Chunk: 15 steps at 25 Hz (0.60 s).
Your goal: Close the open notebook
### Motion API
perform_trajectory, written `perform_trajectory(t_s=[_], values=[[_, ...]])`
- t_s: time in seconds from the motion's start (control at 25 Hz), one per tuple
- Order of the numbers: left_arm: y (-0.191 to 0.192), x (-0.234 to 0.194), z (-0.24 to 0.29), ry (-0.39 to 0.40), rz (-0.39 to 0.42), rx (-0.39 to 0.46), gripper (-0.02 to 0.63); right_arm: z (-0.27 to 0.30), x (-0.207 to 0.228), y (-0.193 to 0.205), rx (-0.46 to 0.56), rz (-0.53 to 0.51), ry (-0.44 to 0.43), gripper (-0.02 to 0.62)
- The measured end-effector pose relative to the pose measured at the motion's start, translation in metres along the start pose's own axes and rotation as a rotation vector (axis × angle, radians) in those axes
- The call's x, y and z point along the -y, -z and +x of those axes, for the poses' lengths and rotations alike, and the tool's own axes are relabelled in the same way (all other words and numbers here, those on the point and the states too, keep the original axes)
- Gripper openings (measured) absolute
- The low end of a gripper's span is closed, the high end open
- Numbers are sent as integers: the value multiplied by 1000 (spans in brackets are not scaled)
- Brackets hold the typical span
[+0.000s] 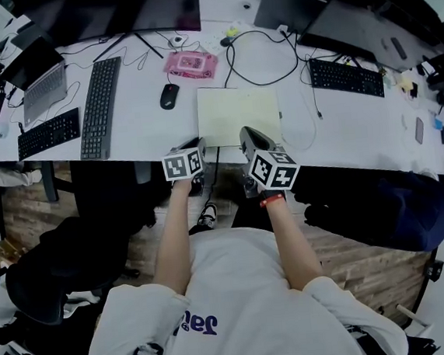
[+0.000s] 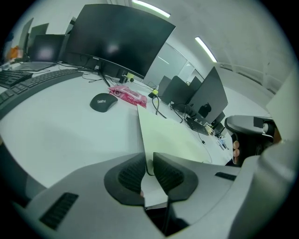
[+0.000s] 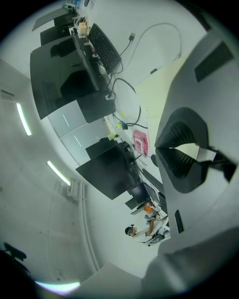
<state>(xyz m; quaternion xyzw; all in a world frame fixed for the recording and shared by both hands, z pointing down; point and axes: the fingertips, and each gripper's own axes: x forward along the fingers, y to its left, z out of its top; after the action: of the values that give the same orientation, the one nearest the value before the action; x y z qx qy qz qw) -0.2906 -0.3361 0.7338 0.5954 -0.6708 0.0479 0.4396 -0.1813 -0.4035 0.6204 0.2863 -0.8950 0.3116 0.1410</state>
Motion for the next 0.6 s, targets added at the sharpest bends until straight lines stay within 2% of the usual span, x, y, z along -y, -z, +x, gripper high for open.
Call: perform_trajectory(t_s=[0.6], values=[[-17,10,-6,-14,12,10,60,-15,1,-9,36,-7,0,15]])
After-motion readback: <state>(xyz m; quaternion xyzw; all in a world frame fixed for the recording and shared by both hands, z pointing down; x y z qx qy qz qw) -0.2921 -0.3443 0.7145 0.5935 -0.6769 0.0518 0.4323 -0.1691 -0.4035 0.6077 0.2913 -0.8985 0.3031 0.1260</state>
